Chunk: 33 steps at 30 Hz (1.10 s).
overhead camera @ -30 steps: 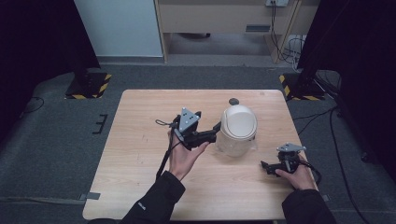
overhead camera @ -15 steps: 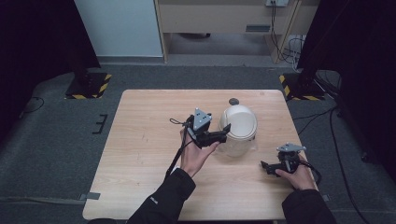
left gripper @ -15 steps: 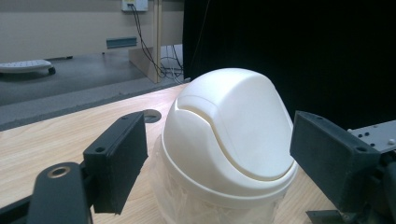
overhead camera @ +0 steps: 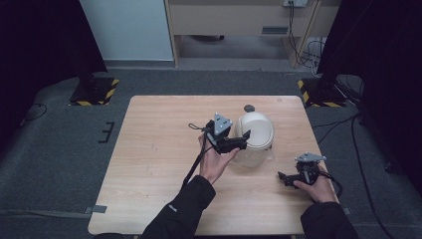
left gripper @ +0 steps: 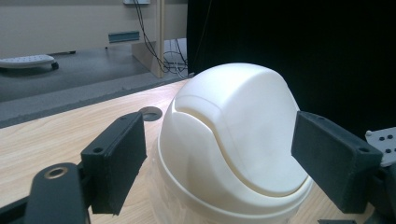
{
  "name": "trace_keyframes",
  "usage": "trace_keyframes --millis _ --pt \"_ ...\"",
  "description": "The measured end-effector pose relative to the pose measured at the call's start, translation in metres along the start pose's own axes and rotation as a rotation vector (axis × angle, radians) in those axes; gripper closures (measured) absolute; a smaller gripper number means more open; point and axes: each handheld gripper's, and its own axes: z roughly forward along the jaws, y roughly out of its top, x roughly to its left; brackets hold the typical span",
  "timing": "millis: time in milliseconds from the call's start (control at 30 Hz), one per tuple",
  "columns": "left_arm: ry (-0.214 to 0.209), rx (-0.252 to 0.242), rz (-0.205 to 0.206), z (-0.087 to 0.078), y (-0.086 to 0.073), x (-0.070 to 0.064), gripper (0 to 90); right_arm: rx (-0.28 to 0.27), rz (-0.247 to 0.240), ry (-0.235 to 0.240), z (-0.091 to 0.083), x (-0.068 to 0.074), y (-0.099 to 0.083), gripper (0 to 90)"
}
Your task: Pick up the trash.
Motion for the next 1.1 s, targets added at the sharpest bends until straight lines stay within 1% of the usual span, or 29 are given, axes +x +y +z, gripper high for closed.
trace_keyframes --millis 133,267,467,600,667,867,1100 --pt "0.002 0.007 0.005 0.005 0.001 -0.001 17.2 0.0 0.0 0.0 0.0 0.0 0.0 0.5" --pt "0.007 0.028 0.004 0.013 -0.003 0.0 16.9 0.0 0.0 0.0 0.0 0.0 0.0 0.5" --pt "0.008 0.044 0.006 0.019 -0.006 0.001 16.6 0.0 0.0 0.0 0.0 0.0 0.0 0.5" --pt "0.012 0.076 0.011 0.025 -0.011 0.001 16.2 0.0 0.0 0.0 0.0 0.0 0.0 0.5" --pt "0.011 0.082 0.006 0.027 -0.012 0.001 15.2 0.0 0.0 0.0 0.0 0.0 0.0 0.5" --pt "0.012 0.094 0.015 0.03 -0.014 0.001 15.0 0.0 -0.002 0.001 0.0 0.0 0.0 0.5" --pt "0.021 0.119 0.022 0.034 -0.017 0.003 14.6 0.0 -0.002 0.001 0.0 0.0 0.0 0.5"
